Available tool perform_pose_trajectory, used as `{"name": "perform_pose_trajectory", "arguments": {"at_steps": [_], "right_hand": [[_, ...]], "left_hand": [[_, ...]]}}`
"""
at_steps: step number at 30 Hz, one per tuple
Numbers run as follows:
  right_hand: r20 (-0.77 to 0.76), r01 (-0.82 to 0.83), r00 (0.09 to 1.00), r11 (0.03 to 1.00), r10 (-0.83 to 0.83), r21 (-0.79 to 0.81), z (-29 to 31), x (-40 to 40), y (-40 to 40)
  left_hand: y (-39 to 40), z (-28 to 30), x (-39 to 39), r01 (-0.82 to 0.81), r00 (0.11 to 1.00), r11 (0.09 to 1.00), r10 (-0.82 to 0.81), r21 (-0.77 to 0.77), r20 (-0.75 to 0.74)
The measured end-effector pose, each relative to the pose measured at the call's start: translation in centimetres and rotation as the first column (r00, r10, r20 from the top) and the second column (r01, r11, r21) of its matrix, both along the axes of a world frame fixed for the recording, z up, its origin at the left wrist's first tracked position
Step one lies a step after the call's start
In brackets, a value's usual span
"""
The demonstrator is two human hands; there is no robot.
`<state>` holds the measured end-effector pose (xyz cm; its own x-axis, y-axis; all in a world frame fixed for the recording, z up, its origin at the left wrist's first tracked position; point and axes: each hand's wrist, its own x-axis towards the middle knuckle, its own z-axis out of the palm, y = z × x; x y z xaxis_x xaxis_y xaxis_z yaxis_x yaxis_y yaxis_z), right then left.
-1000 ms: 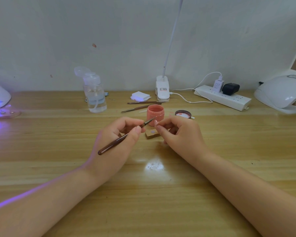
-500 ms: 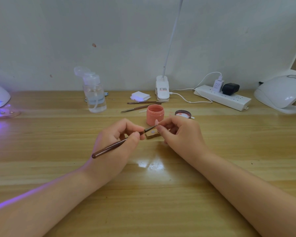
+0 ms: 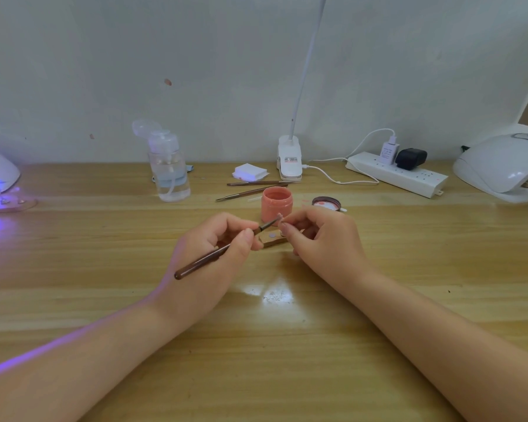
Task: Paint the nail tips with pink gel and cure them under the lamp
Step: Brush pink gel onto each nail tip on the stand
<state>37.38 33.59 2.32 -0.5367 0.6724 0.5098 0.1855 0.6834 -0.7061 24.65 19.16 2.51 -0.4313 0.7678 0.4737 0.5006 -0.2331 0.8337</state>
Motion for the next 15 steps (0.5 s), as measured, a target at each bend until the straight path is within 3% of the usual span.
{"name": "perform_pose_trajectory", "arguments": {"at_steps": [5,12,15], "right_hand": [[-0.022,-0.002,1.0,0.999,0.001,-0.043,-0.01,0.01,0.07],[-0.048,-0.011,0.999,0.996,0.007,-0.09,0.03,0.04,0.05],[-0.049,0.0,0.999,0.994,-0.005,-0.109,0.06,-0.01,0.08]], "left_hand": [[-0.33,0.16,0.19,-0.032,0.999,0.997,0.033,0.077,-0.009],[-0.3,0.23,0.19,0.005,0.999,1.0,-0.005,0.008,-0.041],[-0.22,0.23,-0.12,-0.051,0.999,0.997,0.049,0.056,0.021]]}}
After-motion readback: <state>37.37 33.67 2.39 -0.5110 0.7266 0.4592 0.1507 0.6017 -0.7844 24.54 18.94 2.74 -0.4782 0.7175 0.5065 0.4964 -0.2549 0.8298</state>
